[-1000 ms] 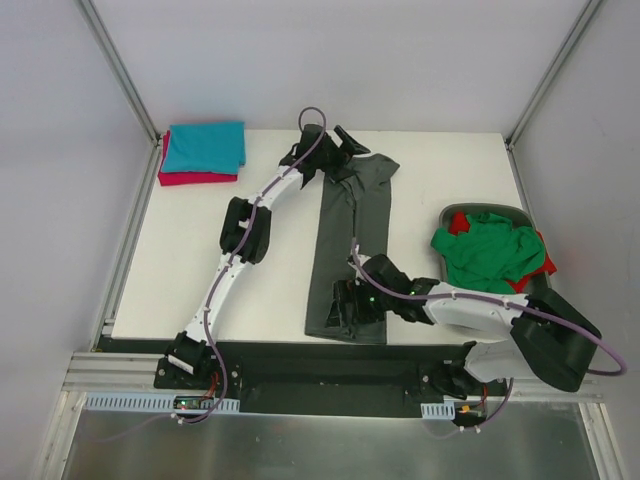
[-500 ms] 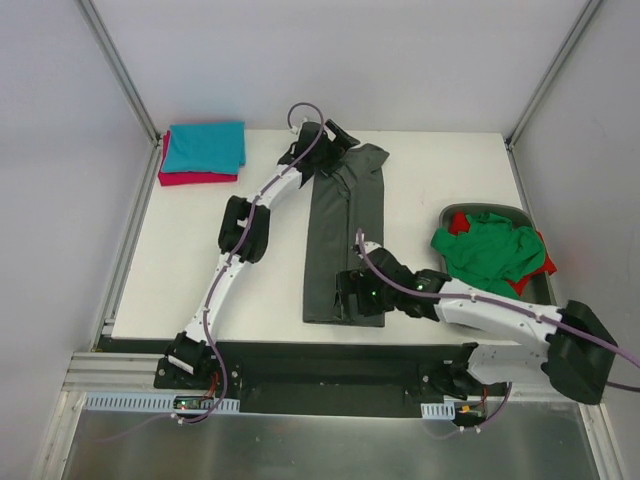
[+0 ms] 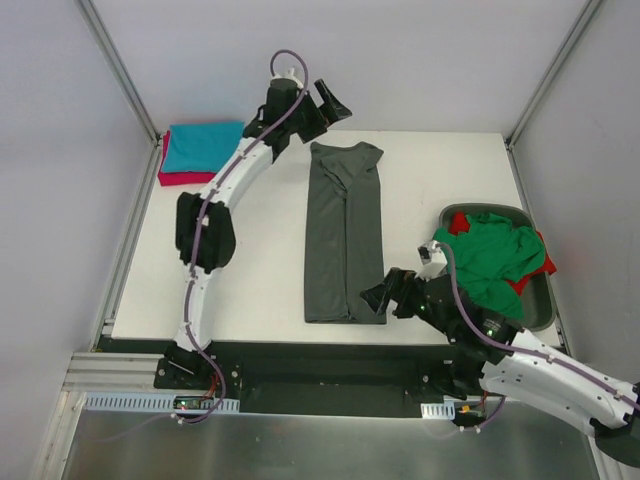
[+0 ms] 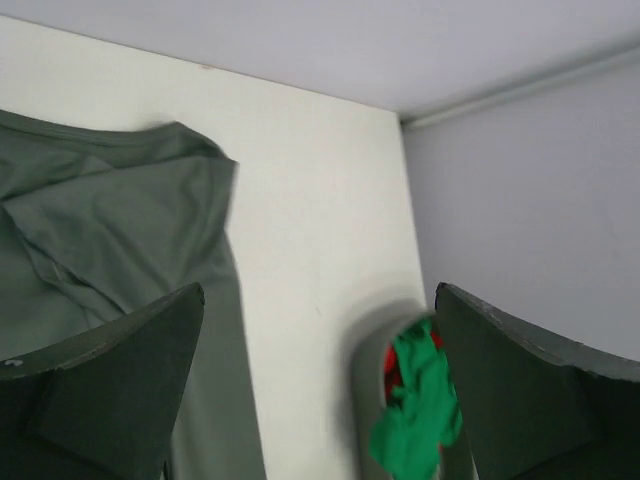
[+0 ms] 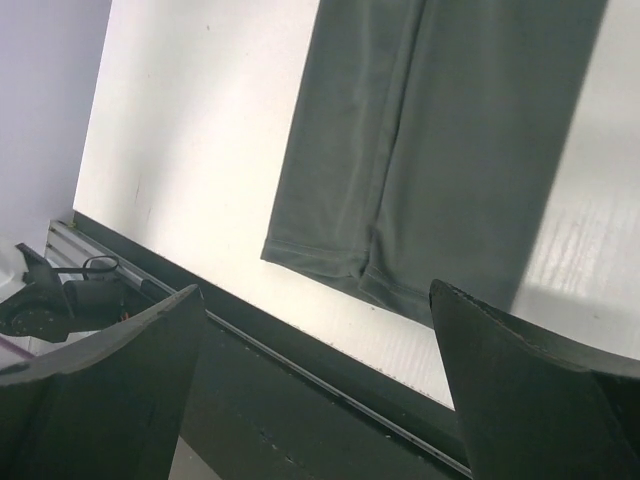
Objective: Fold and stack the t-shirts
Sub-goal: Rotate the tshirt 90 degrees, then grab the bottom of the folded rectangular tshirt with both arms
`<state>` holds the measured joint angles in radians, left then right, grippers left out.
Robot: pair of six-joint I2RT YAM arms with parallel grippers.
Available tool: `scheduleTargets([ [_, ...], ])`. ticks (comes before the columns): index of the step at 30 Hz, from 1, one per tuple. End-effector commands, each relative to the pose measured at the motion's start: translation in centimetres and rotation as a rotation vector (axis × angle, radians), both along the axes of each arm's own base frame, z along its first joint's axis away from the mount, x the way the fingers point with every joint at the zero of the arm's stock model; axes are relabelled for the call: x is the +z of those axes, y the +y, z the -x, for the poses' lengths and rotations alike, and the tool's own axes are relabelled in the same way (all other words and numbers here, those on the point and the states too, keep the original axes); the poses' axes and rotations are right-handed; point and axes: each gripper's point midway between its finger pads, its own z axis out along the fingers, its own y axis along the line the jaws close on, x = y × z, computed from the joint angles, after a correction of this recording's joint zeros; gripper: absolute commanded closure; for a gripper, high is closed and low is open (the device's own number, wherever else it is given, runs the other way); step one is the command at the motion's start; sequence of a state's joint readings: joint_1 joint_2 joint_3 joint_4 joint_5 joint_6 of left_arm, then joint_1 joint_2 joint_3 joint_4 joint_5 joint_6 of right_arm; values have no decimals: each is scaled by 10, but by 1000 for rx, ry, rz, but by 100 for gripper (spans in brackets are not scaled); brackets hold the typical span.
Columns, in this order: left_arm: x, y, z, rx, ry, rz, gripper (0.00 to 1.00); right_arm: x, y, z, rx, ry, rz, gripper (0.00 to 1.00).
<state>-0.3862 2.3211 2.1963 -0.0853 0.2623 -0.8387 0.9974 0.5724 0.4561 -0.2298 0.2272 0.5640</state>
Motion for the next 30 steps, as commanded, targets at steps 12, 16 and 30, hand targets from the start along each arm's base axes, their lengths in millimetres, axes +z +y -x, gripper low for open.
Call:
scheduleTargets([
  [12, -60, 66, 310, -162, 160, -231, 1, -46, -39, 0, -107, 5, 113, 4],
  [16, -122, 87, 375, -183, 330, -214, 1, -58, -45, 2, -110, 35, 176, 4],
  [30, -185, 56, 443, -382, 559, -162, 29, -93, -55, 3, -234, 162, 190, 4],
])
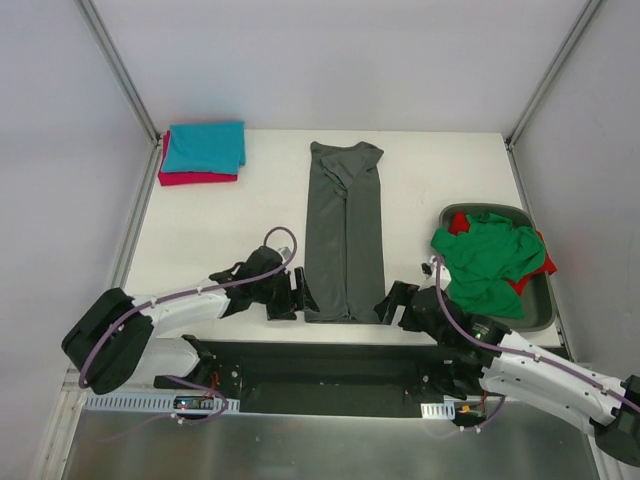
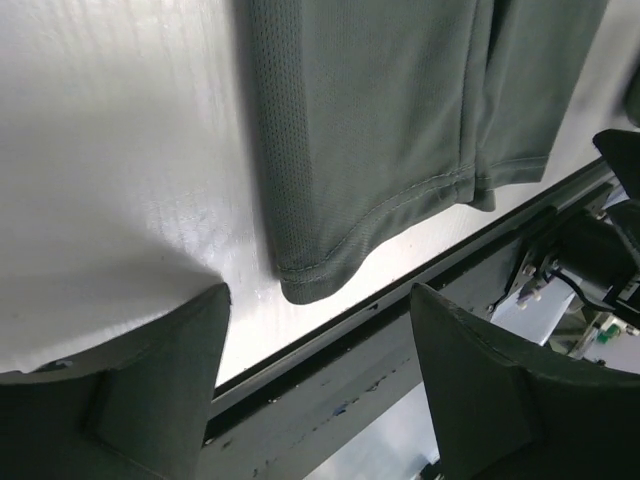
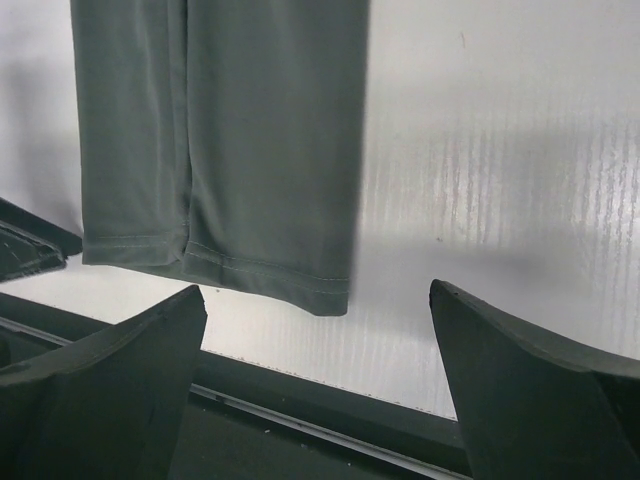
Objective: Fold and stack the t-shirts
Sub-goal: Grab the bottom of the folded rectangular tshirt with both arms
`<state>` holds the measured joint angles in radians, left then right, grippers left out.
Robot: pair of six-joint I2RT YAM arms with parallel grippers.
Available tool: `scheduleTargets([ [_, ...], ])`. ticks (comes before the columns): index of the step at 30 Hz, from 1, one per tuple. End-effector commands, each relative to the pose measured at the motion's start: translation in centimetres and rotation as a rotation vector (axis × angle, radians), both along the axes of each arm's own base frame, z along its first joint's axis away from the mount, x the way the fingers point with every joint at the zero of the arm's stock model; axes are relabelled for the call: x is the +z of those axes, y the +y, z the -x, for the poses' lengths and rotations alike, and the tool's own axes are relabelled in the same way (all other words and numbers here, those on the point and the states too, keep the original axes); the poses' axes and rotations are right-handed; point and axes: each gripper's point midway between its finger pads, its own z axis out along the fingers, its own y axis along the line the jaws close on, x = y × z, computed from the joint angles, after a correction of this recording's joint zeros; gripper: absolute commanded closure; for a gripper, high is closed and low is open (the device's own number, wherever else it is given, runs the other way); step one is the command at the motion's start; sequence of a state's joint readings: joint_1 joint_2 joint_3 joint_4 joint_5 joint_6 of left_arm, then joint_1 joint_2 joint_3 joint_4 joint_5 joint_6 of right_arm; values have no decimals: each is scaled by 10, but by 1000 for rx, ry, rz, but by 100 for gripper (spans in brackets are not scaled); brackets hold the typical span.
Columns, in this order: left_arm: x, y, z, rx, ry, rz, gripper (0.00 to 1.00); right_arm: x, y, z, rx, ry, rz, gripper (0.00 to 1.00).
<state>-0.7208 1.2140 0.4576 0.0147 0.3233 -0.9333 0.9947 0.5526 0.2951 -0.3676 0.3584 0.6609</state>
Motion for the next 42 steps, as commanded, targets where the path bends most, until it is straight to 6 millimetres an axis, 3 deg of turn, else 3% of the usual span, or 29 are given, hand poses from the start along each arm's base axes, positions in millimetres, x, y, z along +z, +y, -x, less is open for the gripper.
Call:
scheduleTargets([
  [1, -6, -16, 10, -44, 61, 36, 33, -6, -5, -3, -81, 23, -18, 4],
  [9, -30, -10, 17, -18, 119, -36, 66, -11, -6, -5, -117, 21, -55, 3],
  [14, -42, -3, 15, 4, 117, -87, 76, -15, -1, -4, -87, 23, -51, 3],
  [18, -46, -3, 14, 7, 123, -101, 97, -16, 9, -4, -54, 32, -53, 2],
  [22, -48, -3, 15, 4, 135, -103, 100, -20, 10, -7, -62, 55, -13, 4],
  [25, -50, -1, 17, 9, 139, -110, 100, -25, 9, -8, -94, 76, -1, 16],
  [28, -50, -1, 17, 11, 140, -109, 100, -24, 12, -7, -90, 90, -8, 35],
  [34, -49, -1, 14, 8, 121, -112, 100, -37, 17, 6, -70, 164, -40, 51],
  [39, -48, -3, 15, -1, 125, -106, 100, -41, 16, 5, -79, 163, -33, 73],
  [42, -48, -1, 17, 2, 127, -105, 100, -41, 13, 2, -93, 149, -22, 81],
])
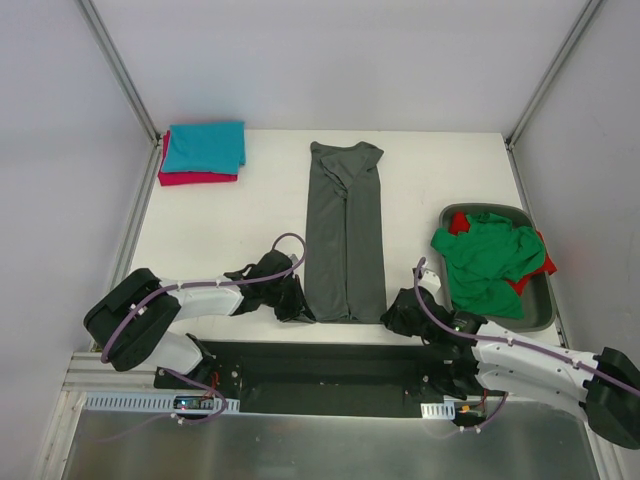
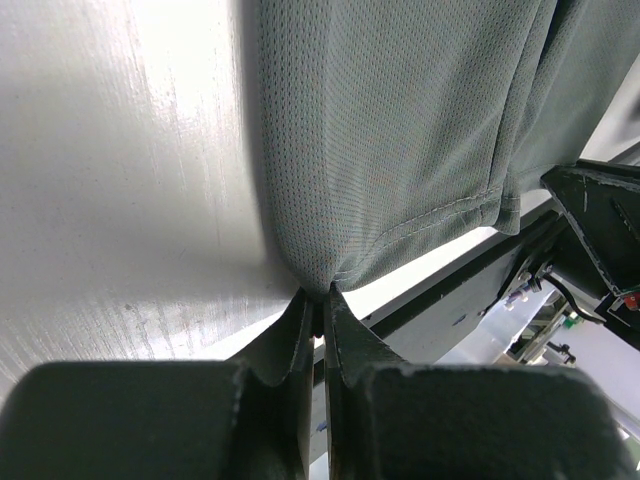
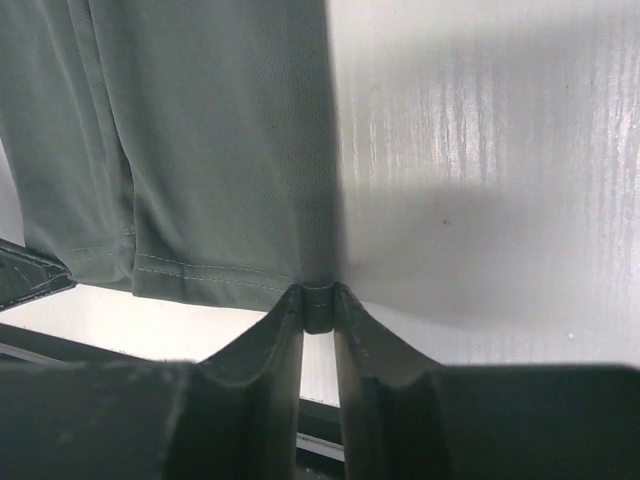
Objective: Fold and stack the t-shirts
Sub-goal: Grab the bottom of the folded rectangular tshirt with both arms
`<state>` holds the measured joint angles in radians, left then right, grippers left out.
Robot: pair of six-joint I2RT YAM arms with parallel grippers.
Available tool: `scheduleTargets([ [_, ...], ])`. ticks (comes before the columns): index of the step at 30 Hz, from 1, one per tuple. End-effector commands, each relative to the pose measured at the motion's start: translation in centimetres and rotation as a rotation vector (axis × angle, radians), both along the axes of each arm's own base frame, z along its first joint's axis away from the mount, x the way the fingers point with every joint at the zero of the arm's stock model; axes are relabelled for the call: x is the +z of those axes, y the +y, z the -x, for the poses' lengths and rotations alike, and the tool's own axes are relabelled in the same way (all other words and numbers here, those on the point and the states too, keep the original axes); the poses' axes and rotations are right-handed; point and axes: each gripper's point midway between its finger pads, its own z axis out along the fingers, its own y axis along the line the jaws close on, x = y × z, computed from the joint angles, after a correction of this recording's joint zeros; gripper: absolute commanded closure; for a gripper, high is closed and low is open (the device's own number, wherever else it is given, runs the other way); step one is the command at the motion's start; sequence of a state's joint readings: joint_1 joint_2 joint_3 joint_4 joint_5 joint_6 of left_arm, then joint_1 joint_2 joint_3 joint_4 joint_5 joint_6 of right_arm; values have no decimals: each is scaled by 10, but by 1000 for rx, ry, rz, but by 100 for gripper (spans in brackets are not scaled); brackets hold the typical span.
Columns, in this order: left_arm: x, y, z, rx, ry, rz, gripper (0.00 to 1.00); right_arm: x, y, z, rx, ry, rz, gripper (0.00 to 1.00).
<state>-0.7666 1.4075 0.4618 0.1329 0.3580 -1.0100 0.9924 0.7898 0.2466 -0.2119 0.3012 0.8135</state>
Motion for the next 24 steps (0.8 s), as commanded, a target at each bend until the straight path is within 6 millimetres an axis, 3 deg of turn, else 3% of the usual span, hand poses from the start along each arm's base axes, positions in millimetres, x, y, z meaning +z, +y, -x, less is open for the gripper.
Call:
scheduleTargets([
  [1, -18, 17, 7, 5, 5, -90, 100, -2, -1, -4, -23, -11, -3, 86],
  [4, -16, 19, 13, 4, 16, -77, 100, -7, 0, 3, 8, 13, -8, 99],
  [8, -16, 26, 30, 5, 26, -66, 100, -3, 19, 28, 133, 73, -106, 99],
  [11, -15, 32, 49, 6, 12, -84, 100, 4, 39, 59, 240, 130, -215, 99],
  [15, -3, 34, 70, 8, -2, -51, 100, 17, 51, 86, 321, 155, -285, 99],
  [19, 15, 38, 68, 37, -62, -18, 100, 35, 54, 87, 354, 105, -298, 99],
  [22, 32, 33, 56, 35, -153, 20, 100, 40, 50, 76, 324, 57, -265, 99],
  [24, 45, 28, 43, 31, -225, 18, 100, 54, 47, 64, 304, -6, -238, 99],
])
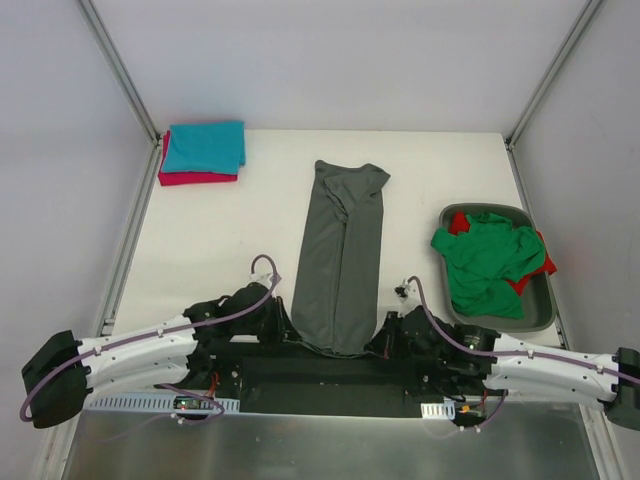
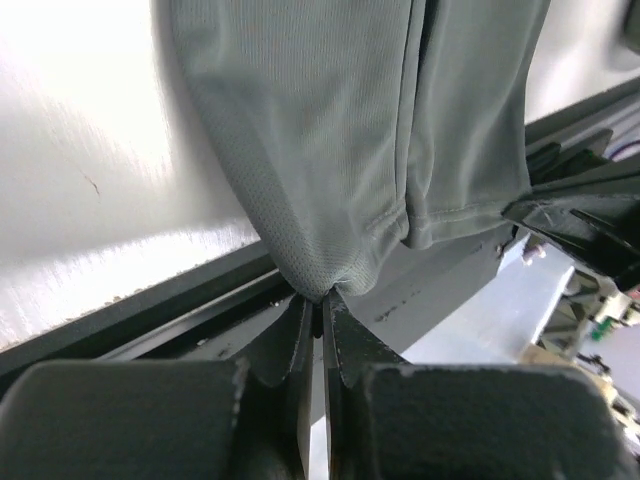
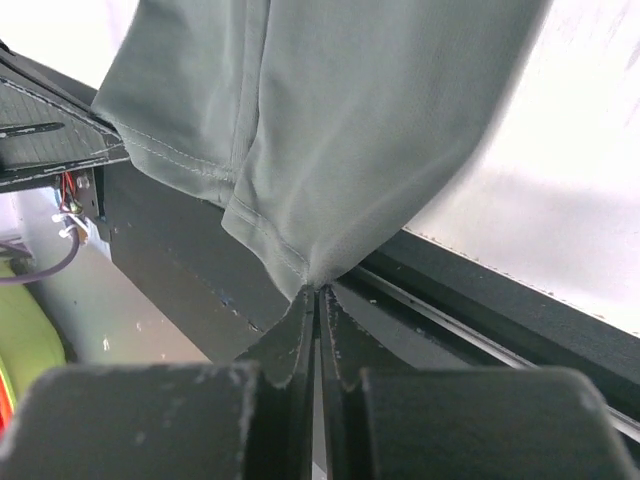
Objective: Fold and stack the t-shirts
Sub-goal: Grab the bottom of the folded rectangular tshirt with both arms, then fold the folded rectangular tshirt in 1/3 of the way
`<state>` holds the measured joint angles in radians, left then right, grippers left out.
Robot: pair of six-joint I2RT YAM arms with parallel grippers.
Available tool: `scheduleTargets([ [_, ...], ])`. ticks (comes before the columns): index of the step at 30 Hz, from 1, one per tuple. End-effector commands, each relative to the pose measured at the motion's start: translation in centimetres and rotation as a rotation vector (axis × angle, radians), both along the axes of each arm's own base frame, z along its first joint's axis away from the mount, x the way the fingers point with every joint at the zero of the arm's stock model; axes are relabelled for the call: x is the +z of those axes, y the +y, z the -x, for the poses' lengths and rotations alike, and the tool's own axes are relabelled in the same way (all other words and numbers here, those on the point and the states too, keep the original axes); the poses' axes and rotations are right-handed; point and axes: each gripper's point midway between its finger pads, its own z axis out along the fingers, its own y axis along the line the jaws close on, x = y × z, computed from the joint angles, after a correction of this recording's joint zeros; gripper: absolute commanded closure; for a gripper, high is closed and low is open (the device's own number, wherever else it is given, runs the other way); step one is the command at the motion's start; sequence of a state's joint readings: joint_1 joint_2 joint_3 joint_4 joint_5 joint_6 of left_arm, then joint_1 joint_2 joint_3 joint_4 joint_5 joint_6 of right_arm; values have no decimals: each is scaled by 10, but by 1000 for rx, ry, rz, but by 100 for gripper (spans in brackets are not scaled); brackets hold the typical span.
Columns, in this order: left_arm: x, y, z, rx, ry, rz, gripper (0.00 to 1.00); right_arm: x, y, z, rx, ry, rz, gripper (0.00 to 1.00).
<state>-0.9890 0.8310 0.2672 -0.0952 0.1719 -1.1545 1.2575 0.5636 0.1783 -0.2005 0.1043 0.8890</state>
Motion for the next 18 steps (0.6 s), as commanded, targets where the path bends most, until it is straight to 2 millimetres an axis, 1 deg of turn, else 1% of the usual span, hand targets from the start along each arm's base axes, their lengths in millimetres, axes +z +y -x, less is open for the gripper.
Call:
scheduleTargets([
  [1, 22, -4, -29, 32, -143, -37, 100, 37, -2, -27, -60, -138, 22, 99],
  [5, 53, -18, -61, 13, -240, -50, 100, 69, -18, -60, -143, -258, 81, 99],
  [6, 64, -24, -72, 11, -261, -44, 100, 75, -22, -68, -154, -280, 94, 99],
  [9, 79, -29, -103, 22, -293, -54, 100, 89, -25, -87, -166, -310, 121, 99],
  [10, 81, -30, -112, 22, -296, -63, 100, 94, -26, -94, -171, -314, 134, 99],
  [12, 91, -34, -132, 28, -320, -67, 100, 100, -26, -108, -166, -337, 160, 99],
  [15, 101, -40, -159, 37, -355, -85, 100, 104, -30, -136, -200, -358, 218, 99],
  [16, 101, -41, -167, 43, -355, -94, 100, 106, -32, -145, -213, -365, 232, 99],
  [17, 105, -42, -176, 56, -362, -95, 100, 109, -33, -154, -221, -375, 242, 99],
  [18, 103, -41, -185, 65, -362, -107, 100, 112, -31, -163, -223, -381, 240, 99],
])
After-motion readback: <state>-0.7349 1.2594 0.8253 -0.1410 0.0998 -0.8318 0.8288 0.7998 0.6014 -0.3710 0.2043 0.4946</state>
